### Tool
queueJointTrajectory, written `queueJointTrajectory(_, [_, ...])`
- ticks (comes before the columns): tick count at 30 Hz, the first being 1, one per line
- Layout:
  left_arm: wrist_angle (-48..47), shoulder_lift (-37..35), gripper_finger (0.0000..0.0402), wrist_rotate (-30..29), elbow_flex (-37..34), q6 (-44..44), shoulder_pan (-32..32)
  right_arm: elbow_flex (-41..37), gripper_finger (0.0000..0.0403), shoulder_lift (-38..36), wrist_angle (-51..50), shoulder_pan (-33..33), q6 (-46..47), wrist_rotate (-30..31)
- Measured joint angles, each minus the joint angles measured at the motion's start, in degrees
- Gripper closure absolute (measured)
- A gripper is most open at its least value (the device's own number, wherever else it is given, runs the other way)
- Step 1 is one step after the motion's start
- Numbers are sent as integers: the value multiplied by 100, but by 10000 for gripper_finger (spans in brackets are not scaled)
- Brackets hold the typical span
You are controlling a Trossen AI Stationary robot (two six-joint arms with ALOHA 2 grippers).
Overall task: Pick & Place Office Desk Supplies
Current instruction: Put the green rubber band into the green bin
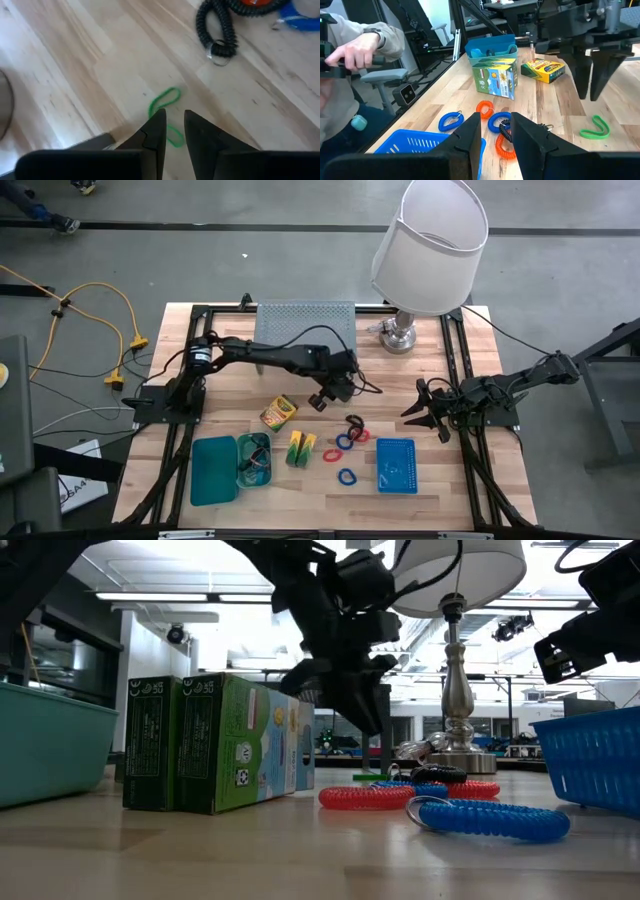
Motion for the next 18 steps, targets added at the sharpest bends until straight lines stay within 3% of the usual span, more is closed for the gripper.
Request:
queueJointTrajectory(8, [-81,57,338,-328,-12,-6,-128,0,309,-2,-2,0,0,0])
queueJointTrajectory(18, [-94,63,338,-301,-13,398,-282,-2,309,-2,-1,0,0,0])
